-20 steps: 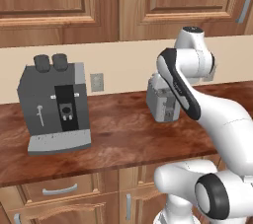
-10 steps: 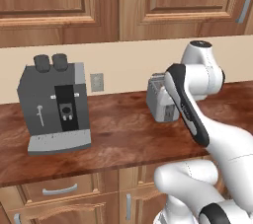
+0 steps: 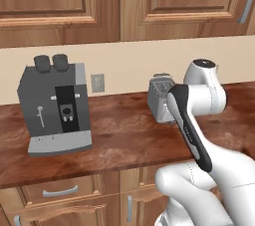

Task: Navigate to the toaster oven.

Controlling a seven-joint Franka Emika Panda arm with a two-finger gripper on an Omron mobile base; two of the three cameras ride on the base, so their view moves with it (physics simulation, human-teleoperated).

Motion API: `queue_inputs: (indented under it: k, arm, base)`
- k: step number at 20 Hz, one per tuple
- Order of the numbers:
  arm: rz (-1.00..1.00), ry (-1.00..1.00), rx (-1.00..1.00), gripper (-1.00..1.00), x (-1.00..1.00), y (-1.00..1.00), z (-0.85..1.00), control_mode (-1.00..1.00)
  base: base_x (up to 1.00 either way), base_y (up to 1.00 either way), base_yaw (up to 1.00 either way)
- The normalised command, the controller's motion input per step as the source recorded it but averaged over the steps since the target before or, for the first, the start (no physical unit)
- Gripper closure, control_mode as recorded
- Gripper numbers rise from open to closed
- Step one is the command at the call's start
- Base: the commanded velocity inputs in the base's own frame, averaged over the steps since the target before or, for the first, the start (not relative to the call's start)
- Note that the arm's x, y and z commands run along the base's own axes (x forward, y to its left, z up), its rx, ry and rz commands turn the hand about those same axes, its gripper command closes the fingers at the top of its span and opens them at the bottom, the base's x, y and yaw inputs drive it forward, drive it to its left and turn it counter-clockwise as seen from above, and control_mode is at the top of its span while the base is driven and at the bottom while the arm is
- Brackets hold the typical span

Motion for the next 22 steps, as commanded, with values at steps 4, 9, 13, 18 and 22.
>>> queue_inputs:
  k: [4,9,13,18,22]
  arm:
    - [0.0,0.0,0.0,-1.0,0.0,0.0,0.0,1.0]
    - [0.0,0.0,0.0,-1.0,0.0,0.0,0.0,1.0]
    - [0.0,0.0,0.0,-1.0,0.0,0.0,0.0,1.0]
    - [0.0,0.0,0.0,-1.0,0.0,0.0,0.0,1.0]
    - [0.0,0.0,0.0,-1.0,0.0,0.0,0.0,1.0]
  base:
    - [-0.21,0.12,0.0]
    - [-0.34,0.26,0.0]
    - [-0.55,0.51,0.0]
    - [-0.38,0.72,0.0]
    - [-0.55,0.3,-0.07]
